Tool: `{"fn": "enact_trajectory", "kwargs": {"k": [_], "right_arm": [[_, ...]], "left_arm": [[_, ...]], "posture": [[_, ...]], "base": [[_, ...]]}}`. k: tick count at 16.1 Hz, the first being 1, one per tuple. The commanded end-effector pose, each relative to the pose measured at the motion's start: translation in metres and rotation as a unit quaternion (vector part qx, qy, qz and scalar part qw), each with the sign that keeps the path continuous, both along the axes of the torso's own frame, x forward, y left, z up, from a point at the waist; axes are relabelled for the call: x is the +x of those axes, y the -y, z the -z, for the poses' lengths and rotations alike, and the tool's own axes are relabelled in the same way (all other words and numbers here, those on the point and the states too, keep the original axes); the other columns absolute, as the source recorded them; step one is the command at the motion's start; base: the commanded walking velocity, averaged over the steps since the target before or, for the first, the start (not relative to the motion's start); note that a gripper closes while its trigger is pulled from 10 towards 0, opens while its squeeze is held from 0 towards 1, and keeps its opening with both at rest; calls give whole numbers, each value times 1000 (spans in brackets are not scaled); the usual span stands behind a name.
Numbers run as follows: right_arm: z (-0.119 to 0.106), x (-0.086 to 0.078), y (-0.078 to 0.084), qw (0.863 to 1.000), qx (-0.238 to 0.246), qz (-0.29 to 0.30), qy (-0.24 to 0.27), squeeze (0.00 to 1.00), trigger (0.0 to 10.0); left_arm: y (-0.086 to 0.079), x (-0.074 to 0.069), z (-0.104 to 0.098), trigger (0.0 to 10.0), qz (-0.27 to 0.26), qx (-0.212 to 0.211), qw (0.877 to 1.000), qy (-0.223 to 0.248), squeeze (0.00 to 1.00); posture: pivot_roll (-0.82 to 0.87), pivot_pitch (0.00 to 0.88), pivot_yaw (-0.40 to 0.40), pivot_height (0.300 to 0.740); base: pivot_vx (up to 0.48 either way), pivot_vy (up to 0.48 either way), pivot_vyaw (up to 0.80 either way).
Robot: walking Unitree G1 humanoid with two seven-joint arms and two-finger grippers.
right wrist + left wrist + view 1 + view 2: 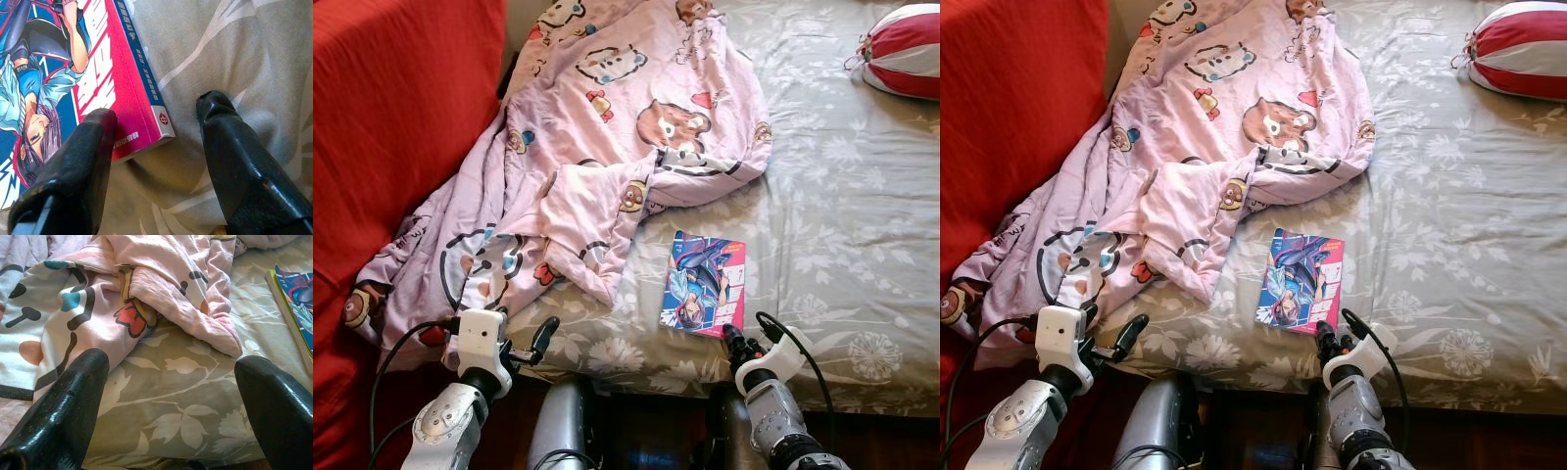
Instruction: Clean up the room
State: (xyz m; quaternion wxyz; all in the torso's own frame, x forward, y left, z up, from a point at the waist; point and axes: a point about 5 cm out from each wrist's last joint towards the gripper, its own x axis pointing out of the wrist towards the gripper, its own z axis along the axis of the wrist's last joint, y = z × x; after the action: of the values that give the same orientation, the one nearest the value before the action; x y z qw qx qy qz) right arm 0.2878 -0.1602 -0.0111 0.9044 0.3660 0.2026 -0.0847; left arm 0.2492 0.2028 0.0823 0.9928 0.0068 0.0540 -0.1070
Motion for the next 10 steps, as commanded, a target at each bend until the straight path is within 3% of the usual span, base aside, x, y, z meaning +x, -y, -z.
{"fn": "enact_trajectory", "kwargs": {"k": [1, 5, 8, 10], "right_arm": [[11, -11, -11, 999, 23, -9, -31, 0, 10000], [4, -2, -15, 999, 41, -9, -12, 0, 10000], [2, -2, -7, 999, -30, -2, -13, 0, 10000], [9, -12, 8, 997, -52, 44, -31, 0, 10000]], "left_arm": [[-4, -3, 2, 10000, -5, 10, 1000, -9, 0], [-2, -2, 3, 10000, -2, 9, 1000, -12, 0], [-2, -1, 3, 10000, -3, 8, 1000, -11, 0], [-2, -1, 4, 10000, -4, 7, 1000, -11, 0]], "posture": [[194, 242, 76, 601], [192, 238, 76, 601], [185, 230, 69, 601], [186, 226, 68, 601]], "base": [[0, 0, 0], [0, 0, 0], [0, 0, 0], [0, 0, 0]]}}
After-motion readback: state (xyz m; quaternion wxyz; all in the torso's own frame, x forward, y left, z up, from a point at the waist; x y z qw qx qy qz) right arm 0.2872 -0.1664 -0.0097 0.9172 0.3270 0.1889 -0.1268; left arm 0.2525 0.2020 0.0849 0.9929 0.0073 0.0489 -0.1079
